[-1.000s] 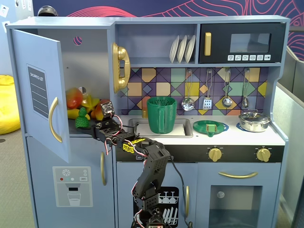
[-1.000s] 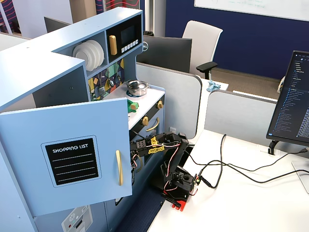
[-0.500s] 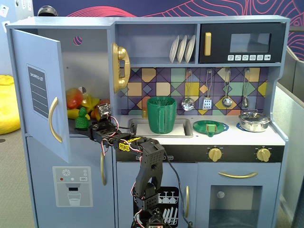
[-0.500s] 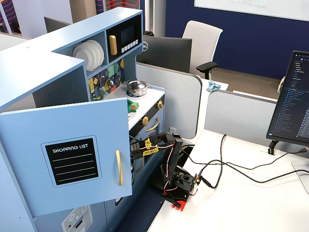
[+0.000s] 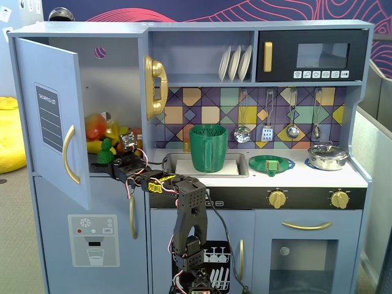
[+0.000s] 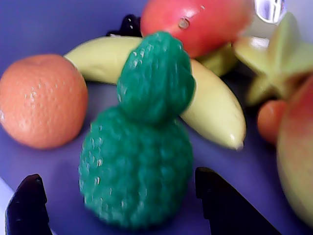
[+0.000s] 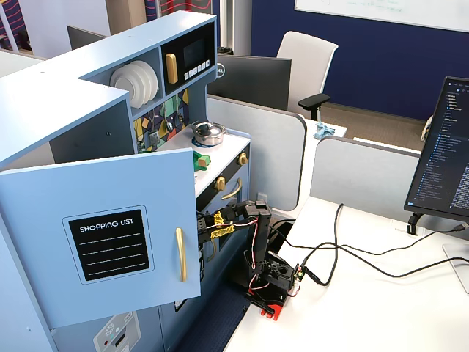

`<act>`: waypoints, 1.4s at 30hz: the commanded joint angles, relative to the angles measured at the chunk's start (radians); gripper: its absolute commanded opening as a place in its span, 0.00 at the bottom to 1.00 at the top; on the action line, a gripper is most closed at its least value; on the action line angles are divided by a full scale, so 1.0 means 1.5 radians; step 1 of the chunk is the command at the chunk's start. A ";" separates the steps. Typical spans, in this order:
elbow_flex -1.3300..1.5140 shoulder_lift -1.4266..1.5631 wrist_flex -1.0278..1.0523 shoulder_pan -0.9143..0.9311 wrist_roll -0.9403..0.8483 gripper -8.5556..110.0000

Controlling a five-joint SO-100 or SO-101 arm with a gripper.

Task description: Pick up the green pineapple from the left cabinet and place it in the green recipient

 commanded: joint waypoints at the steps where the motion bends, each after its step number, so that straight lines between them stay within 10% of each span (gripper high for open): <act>1: -0.080 -0.010 -0.024 -0.013 -0.013 0.34; 13: -0.172 -0.102 -0.033 -0.013 -0.011 0.32; 17: -0.169 -0.100 -0.016 -0.021 -0.027 0.07; 23: -0.138 -0.071 0.011 -0.027 -0.047 0.07; 42: 0.037 0.482 0.382 -0.036 -0.479 0.07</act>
